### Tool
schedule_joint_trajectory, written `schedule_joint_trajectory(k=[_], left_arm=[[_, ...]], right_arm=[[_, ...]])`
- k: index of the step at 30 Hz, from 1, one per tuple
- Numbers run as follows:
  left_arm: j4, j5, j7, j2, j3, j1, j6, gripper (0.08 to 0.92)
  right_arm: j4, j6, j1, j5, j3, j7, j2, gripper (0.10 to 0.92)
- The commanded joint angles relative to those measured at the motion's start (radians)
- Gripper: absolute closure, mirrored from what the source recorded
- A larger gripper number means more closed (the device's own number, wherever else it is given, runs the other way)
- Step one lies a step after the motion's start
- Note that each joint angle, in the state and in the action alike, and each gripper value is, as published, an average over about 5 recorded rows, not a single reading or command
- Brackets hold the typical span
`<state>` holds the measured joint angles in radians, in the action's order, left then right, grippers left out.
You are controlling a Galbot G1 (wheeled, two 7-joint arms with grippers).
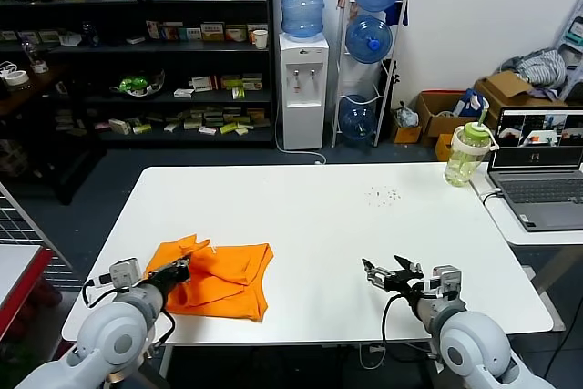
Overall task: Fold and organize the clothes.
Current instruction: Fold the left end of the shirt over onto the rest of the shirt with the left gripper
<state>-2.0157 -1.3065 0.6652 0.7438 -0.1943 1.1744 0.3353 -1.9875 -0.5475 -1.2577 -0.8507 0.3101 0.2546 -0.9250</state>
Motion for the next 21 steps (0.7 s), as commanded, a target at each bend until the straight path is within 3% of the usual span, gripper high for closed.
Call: schedule_joint_trajectory(k=[1,14,21], left_arm=[[-0.050,-0.045,0.079,0.092,0.100,-0.083,0.020,0.893],[-0.033,-0.028,0.084,0.126,0.161,-0.105,0.018,0.887],[-0.060,-0.067,0.091,0.130,0.133,-0.098,0.017,0.716]], right_arm=[[0.000,-0.002,-0.003,0.002,-0.001,0.005,-0.002,0.203],[0.000,-0.002,-0.006,0.000,0.003,0.005,-0.002,0.203],[0.005,-0.004,-0.004,-0.002,0.001,0.006,-0.001,0.203]])
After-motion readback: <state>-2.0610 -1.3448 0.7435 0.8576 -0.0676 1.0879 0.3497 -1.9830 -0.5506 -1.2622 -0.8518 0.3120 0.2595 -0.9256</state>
